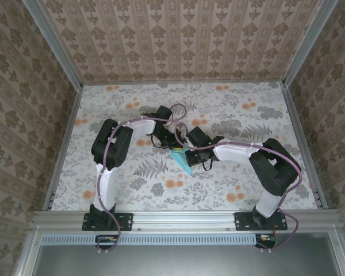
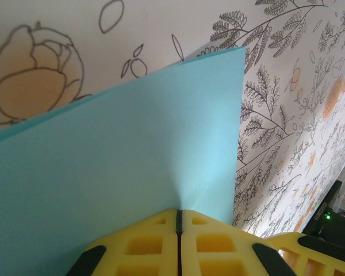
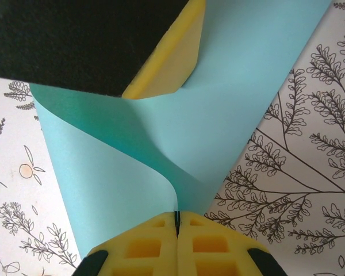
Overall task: Fold a paper plane with a square sheet of paper (fold left side to right side)
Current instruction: Third fold the triangle at the center of the table.
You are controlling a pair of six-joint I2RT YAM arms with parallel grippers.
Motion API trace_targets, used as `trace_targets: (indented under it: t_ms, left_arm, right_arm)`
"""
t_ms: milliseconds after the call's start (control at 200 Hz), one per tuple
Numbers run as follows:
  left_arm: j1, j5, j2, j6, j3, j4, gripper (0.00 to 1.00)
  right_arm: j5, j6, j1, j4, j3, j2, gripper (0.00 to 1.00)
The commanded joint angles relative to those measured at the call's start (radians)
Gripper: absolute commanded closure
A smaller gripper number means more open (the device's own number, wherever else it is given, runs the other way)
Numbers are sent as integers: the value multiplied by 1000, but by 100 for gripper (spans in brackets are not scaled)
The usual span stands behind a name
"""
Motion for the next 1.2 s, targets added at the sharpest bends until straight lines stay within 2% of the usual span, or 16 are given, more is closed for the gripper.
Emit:
trace_targets:
  t_ms: [0, 590, 730, 1045, 1195]
  left_arm:
    - [-9, -44, 31, 15, 9, -38, 92]
    - [-10, -39, 27, 13, 6, -36, 92]
    - [-9, -36, 12, 28, 20, -49, 86]
    - [36, -54, -31, 107, 166, -179, 70]
    - [71, -67, -113, 109, 104, -167, 71]
  right_arm:
    - [17, 1, -4, -19, 31, 19, 100]
    - [-15, 9, -4, -23, 27, 63, 100]
    - [-27, 10, -2, -37, 6, 59, 100]
    - [-48, 8, 5, -69, -5, 72, 100]
    - [-52, 10, 4, -73, -3, 75, 100]
